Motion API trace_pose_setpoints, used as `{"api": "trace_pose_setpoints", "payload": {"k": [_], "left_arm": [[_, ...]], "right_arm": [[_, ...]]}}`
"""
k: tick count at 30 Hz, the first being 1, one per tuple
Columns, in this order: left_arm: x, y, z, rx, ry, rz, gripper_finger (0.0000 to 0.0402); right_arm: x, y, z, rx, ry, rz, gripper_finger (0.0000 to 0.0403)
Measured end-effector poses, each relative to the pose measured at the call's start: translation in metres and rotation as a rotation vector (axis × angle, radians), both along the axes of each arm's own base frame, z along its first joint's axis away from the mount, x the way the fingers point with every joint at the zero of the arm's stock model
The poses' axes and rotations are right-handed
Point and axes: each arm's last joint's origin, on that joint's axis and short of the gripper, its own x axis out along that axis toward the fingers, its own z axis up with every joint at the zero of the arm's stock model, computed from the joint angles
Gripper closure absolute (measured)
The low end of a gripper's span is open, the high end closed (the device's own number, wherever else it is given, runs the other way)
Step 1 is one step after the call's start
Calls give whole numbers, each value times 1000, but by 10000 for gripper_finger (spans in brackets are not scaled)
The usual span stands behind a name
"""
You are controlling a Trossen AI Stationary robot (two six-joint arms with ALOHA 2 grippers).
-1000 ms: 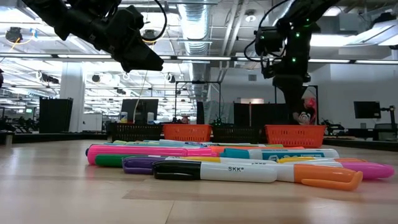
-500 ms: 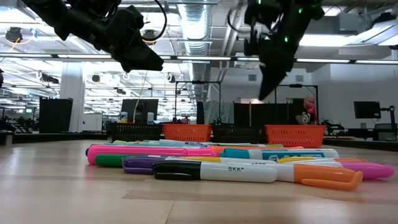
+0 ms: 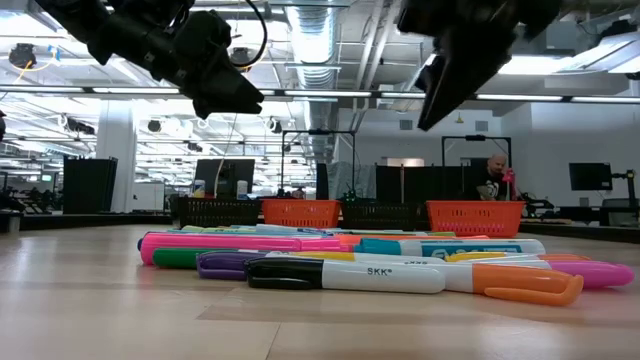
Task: Pick & Place Markers
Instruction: Put the large orange highlighter into the right orange bin
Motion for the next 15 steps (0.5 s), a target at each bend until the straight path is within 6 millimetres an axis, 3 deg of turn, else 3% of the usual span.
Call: {"api": "trace_pose_setpoints", "payload": {"k": [9,15], "left_arm": [[7,-24,-5,-28,4,-128,236],[13,-46,-12,-29,24,-220,236]], "right_arm": [[6,39,12,85,-198,9,280],[3,44,12,60,-202,-61,280]]}}
